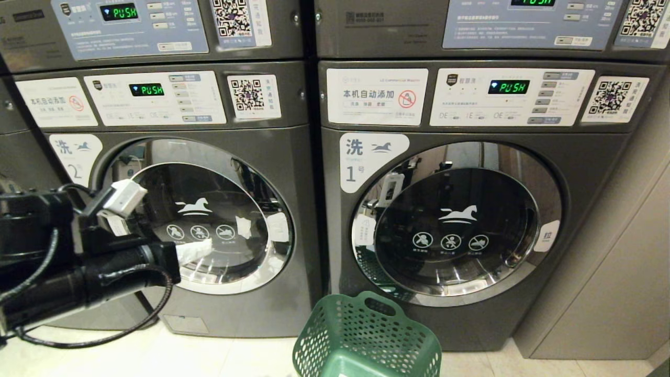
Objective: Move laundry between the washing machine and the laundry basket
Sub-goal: Open the lid of the washing machine
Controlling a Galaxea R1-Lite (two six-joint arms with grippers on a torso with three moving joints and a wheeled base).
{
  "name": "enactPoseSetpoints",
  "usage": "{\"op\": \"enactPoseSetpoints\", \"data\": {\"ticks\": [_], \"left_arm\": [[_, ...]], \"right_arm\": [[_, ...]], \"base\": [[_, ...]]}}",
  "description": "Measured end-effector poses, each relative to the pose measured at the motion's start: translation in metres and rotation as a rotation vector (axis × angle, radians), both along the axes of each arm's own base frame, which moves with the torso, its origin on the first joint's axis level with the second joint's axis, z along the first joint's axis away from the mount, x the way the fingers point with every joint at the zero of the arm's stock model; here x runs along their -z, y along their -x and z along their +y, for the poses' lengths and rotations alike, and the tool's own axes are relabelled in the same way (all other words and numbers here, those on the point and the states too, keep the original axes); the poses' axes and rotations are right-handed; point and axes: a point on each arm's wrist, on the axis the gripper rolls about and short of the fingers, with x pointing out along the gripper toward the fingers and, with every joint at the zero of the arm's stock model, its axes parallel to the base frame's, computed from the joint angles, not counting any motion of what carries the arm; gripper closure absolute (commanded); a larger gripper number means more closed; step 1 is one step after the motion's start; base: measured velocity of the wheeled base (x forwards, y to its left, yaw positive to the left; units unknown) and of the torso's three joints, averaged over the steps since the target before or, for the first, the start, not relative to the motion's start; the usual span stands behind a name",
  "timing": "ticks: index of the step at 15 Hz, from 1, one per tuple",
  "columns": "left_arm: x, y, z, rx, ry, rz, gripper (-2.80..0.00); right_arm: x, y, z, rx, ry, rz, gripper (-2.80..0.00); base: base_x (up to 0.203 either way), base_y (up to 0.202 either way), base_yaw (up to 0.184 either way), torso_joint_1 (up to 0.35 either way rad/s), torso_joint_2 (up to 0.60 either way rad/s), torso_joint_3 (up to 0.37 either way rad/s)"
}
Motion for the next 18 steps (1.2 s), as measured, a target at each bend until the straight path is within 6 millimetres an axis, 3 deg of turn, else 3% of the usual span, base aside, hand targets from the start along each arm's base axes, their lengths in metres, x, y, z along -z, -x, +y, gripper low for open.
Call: {"op": "enactPoseSetpoints", "data": {"ticks": [3, 7, 18], "left_arm": [[0.02, -0.014, -0.007, -0.101, -0.09, 0.06, 0.0], [0.045, -0.01, -0.004, -0.199, -0.165, 0.166, 0.0], [0.043, 0.002, -0.002, -0.2, -0.153, 0.159, 0.0]], "right_arm": [[0.0, 0.0, 0.0, 0.0, 0.0, 0.0, 0.0], [0.0, 0.0, 0.0, 0.001, 0.0, 0.0, 0.0], [0.0, 0.0, 0.0, 0.0, 0.0, 0.0, 0.0]], "base": [[0.0, 0.0, 0.0, 0.0, 0.0, 0.0], [0.0, 0.0, 0.0, 0.0, 0.0, 0.0], [0.0, 0.0, 0.0, 0.0, 0.0, 0.0]]}}
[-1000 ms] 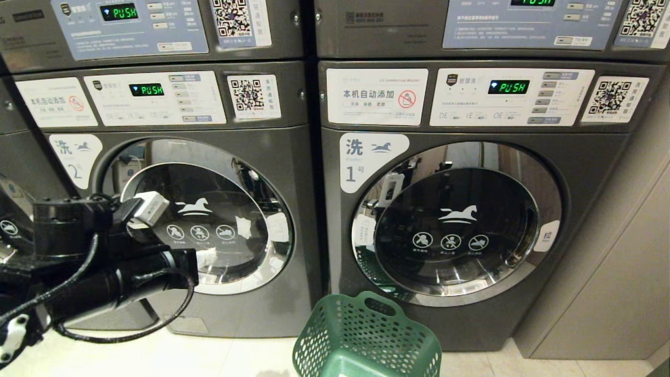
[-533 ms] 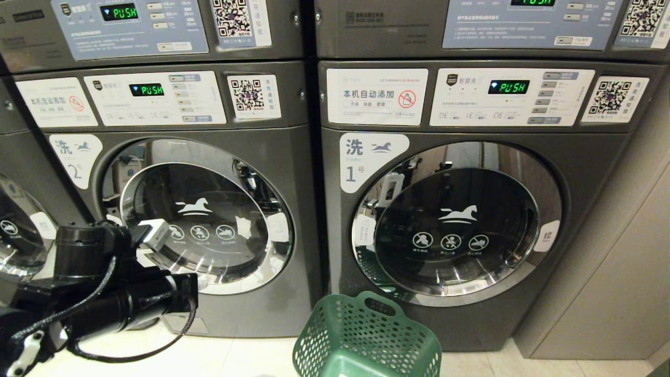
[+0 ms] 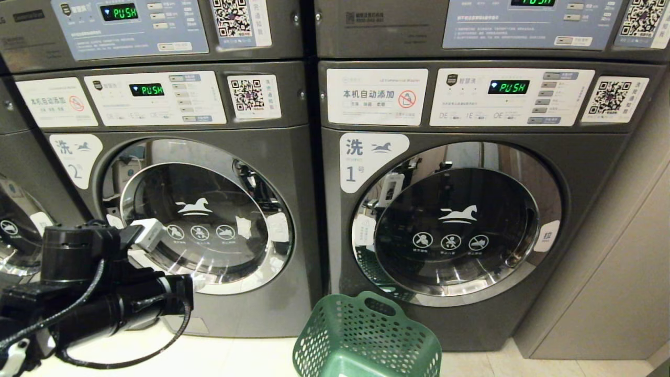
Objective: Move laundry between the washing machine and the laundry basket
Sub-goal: Open the lid of the washing machine
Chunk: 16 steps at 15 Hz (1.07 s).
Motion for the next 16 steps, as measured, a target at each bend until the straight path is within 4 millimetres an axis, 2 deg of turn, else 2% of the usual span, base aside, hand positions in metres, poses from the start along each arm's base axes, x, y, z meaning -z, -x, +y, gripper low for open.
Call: {"op": "enactPoseSetpoints", "data": {"ticks": [5, 10, 12, 16], "left_arm": [[0.0, -0.015, -0.002, 0.011, 0.016, -0.038, 0.0], [0.002, -0.047, -0.007, 0.075, 0.064, -0.139, 0.0], [0.008, -0.061, -0.006, 0.07, 0.066, -0.145, 0.0], [0.032, -0.092, -0.007, 0.075, 0.071, -0.089, 0.0]], "right_arm": [[0.0, 0.0, 0.0, 0.0, 0.0, 0.0, 0.0], [0.0, 0.0, 0.0, 0.0, 0.0, 0.0, 0.0], [0.0, 0.0, 0.0, 0.0, 0.0, 0.0, 0.0], [0.0, 0.0, 0.0, 0.0, 0.0, 0.0, 0.0]], "base": [[0.0, 0.0, 0.0, 0.0, 0.0, 0.0], [0.0, 0.0, 0.0, 0.0, 0.0, 0.0], [0.0, 0.0, 0.0, 0.0, 0.0, 0.0], [0.0, 0.0, 0.0, 0.0, 0.0, 0.0]]}}
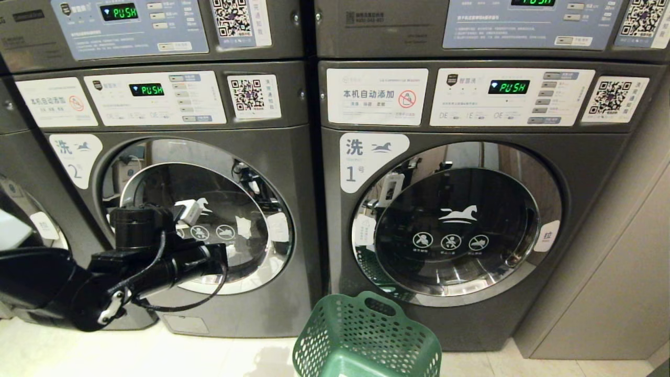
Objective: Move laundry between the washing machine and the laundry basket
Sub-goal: Open the lid of the washing machine
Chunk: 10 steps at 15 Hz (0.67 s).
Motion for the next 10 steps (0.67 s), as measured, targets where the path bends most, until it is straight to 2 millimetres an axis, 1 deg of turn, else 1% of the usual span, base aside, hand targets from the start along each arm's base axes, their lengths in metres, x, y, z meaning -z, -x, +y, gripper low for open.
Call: {"op": "enactPoseSetpoints", "data": {"ticks": [1, 2, 4, 5, 8, 10], "left_arm": [[0.006, -0.009, -0.001, 0.003, -0.003, 0.007, -0.09], [0.007, -0.018, -0.002, 0.005, -0.003, 0.001, -2.8], [0.01, -0.031, -0.005, 0.013, 0.009, 0.0, -2.8], [0.012, -0.033, -0.005, 0.016, 0.018, 0.009, -2.8], [0.016, -0.043, 0.005, 0.012, 0.041, 0.017, -2.8], [0.018, -0.053, 0.012, 0.032, -0.01, 0.011, -2.8]], "right_arm": [[0.0, 0.0, 0.0, 0.0, 0.0, 0.0, 0.0], [0.0, 0.0, 0.0, 0.0, 0.0, 0.0, 0.0], [0.0, 0.0, 0.0, 0.0, 0.0, 0.0, 0.0], [0.0, 0.0, 0.0, 0.001, 0.0, 0.0, 0.0], [0.0, 0.0, 0.0, 0.0, 0.0, 0.0, 0.0], [0.0, 0.0, 0.0, 0.0, 0.0, 0.0, 0.0]], "base": [[0.0, 0.0, 0.0, 0.0, 0.0, 0.0], [0.0, 0.0, 0.0, 0.0, 0.0, 0.0], [0.0, 0.0, 0.0, 0.0, 0.0, 0.0], [0.0, 0.0, 0.0, 0.0, 0.0, 0.0], [0.0, 0.0, 0.0, 0.0, 0.0, 0.0], [0.0, 0.0, 0.0, 0.0, 0.0, 0.0]]}}
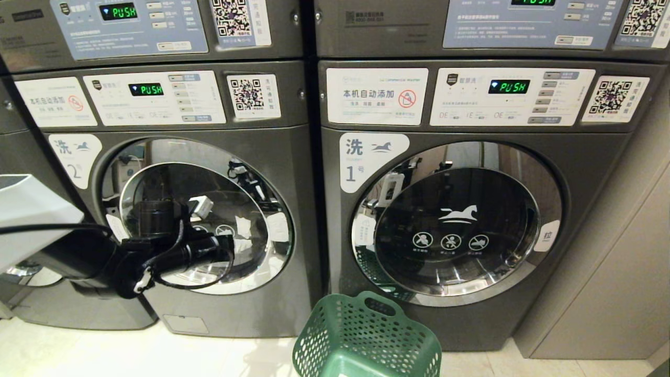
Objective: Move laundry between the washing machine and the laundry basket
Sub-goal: Open the lid of the washing machine
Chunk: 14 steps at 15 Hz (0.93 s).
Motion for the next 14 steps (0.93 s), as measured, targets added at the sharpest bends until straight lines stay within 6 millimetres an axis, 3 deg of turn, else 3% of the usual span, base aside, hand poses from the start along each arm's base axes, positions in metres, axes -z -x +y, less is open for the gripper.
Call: {"op": "enactPoseSetpoints", "data": {"ticks": [4, 7, 14], "left_arm": [[-0.009, -0.028, 0.005, 0.054, -0.003, -0.052, -2.8], [-0.012, -0.039, 0.002, 0.223, 0.092, -0.079, -2.8], [0.008, -0.056, 0.004, 0.267, 0.108, -0.066, -2.8]], "right_arm": [[0.0, 0.0, 0.0, 0.0, 0.0, 0.0, 0.0], [0.0, 0.0, 0.0, 0.0, 0.0, 0.0, 0.0], [0.0, 0.0, 0.0, 0.0, 0.0, 0.0, 0.0]], "base": [[0.0, 0.0, 0.0, 0.0, 0.0, 0.0], [0.0, 0.0, 0.0, 0.0, 0.0, 0.0], [0.0, 0.0, 0.0, 0.0, 0.0, 0.0]]}}
